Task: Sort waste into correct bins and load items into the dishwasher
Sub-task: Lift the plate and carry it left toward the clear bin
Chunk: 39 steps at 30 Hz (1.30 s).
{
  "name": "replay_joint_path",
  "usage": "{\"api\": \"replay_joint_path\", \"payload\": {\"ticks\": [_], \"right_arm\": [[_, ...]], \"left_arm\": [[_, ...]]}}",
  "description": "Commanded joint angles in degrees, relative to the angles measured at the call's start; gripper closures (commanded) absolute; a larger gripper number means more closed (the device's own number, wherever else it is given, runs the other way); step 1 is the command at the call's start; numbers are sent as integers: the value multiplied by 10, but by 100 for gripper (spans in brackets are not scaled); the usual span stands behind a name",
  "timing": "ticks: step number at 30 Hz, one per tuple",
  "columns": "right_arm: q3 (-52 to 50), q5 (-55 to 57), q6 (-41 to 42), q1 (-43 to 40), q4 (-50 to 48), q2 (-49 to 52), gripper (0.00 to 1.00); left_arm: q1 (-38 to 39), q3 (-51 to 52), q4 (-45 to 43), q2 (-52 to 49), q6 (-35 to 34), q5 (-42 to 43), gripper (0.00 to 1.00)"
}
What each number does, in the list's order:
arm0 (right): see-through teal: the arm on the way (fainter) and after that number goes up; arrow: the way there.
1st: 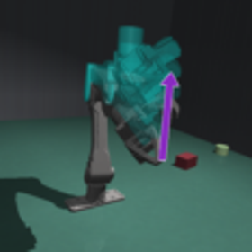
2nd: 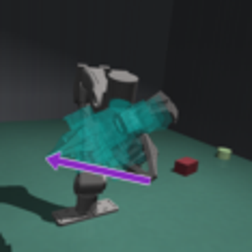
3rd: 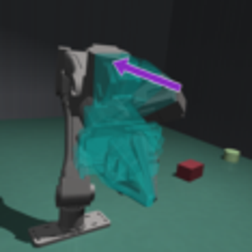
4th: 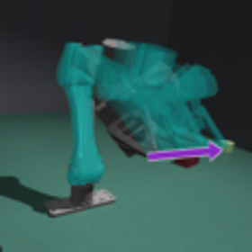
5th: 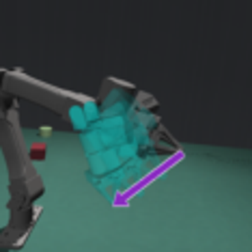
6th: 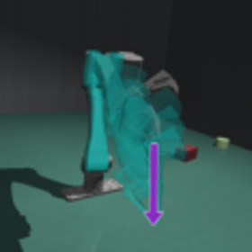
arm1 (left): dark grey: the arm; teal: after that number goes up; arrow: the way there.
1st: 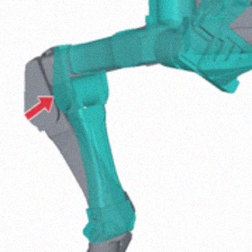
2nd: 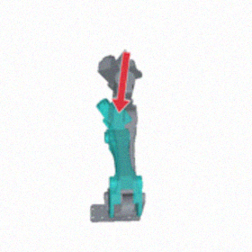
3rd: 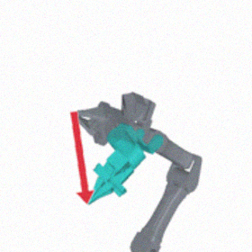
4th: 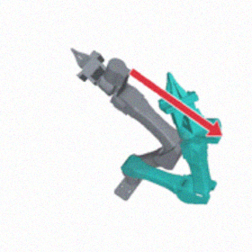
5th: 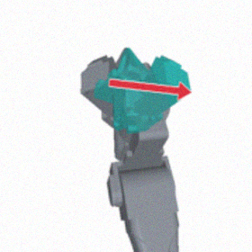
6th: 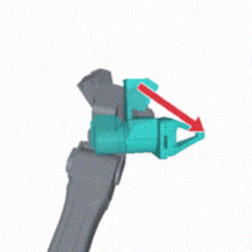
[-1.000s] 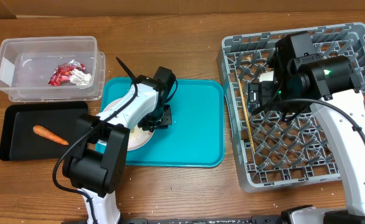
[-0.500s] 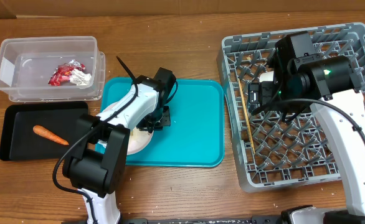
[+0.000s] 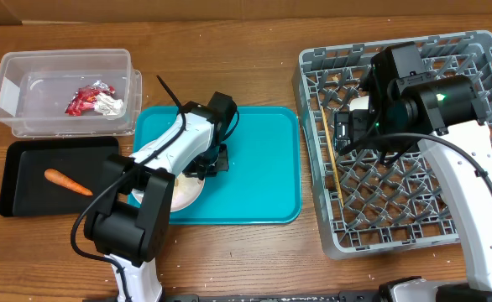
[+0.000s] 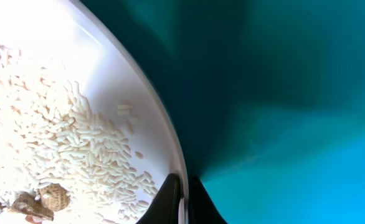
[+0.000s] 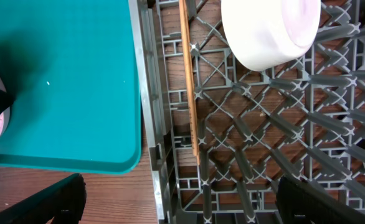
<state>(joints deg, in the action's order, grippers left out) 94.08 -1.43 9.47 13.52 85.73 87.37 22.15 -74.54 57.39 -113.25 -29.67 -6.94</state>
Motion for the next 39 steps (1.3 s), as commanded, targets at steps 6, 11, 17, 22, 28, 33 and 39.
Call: {"api": "replay_joint_path", "payload": {"ticks": [6, 11, 17, 22, 28, 33, 39], "right_arm": [[4, 3, 7, -2, -1, -4, 0], [4, 3, 7, -2, 2, -4, 0], [4, 3, 7, -2, 1, -4, 0], [4, 3, 6, -2, 1, -4, 0], [4, 3, 6, -2, 1, -4, 0], [4, 3, 6, -2, 0, -4, 0], [4, 3, 6, -2, -1, -4, 0]], "left_arm": [[-4, 15, 23, -9, -6, 4, 96], [-4, 14, 31, -9, -6, 4, 96], [-4, 11, 48, -8, -6, -6, 96], [-4, -1, 70, -6, -6, -14, 96], [-4, -42, 108, -2, -8, -29, 96], [-3, -87, 150, -2, -8, -42, 96], [-3, -123, 175, -2, -8, -42, 96]]}}
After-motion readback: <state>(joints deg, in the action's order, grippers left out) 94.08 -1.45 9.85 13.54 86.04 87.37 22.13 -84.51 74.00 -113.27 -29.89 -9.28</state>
